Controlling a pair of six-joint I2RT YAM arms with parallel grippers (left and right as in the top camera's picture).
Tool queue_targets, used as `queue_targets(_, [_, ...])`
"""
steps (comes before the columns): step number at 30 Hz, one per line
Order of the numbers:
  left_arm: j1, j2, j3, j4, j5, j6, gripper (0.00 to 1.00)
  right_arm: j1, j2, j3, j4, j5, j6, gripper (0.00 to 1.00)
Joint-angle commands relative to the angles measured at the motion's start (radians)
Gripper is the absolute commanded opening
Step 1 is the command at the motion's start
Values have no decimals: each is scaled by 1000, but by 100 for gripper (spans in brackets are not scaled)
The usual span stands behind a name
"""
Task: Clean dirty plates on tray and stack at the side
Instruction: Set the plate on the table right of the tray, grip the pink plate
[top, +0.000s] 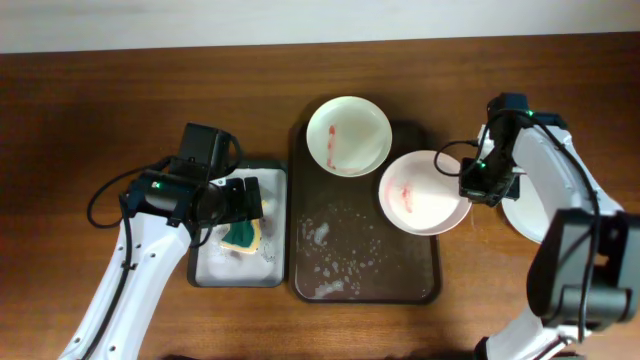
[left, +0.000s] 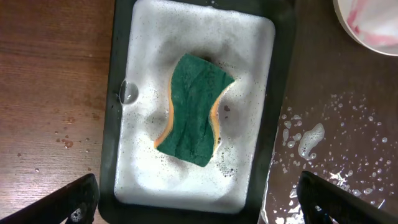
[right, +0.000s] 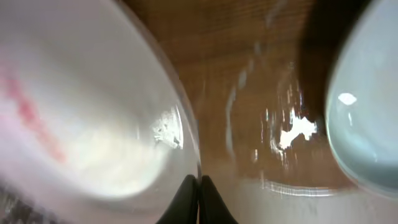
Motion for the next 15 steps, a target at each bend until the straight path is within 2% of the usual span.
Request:
queue_targets(1, [6, -6, 12, -2, -8, 19, 100, 77, -127, 4, -99, -24, -48, 4])
queue_targets(3, [6, -6, 12, -2, -8, 19, 100, 153, -134, 2, -157, -24, -42, 4])
queue_targets(5, [6, -6, 12, -2, -8, 19, 100, 247, -134, -34, -159, -24, 45, 4])
queue_targets(9, [6, -6, 12, -3, -8, 19, 100, 385, -130, -148, -18, -24, 262, 4])
queue_targets(10, [6, -6, 12, -3, -8, 19, 100, 401, -130, -166, 24, -25, 320, 17])
queue_targets(11, [6, -6, 12, -3, -8, 19, 100, 402, -130, -163, 43, -35, 335, 24])
queue_targets(13, [6, -6, 12, -3, -8, 19, 100, 378, -166, -101, 83, -145, 235, 33])
queue_targets(15, [6, -6, 11, -3, -12, 19, 100, 364, -219, -55, 84, -159, 175, 35])
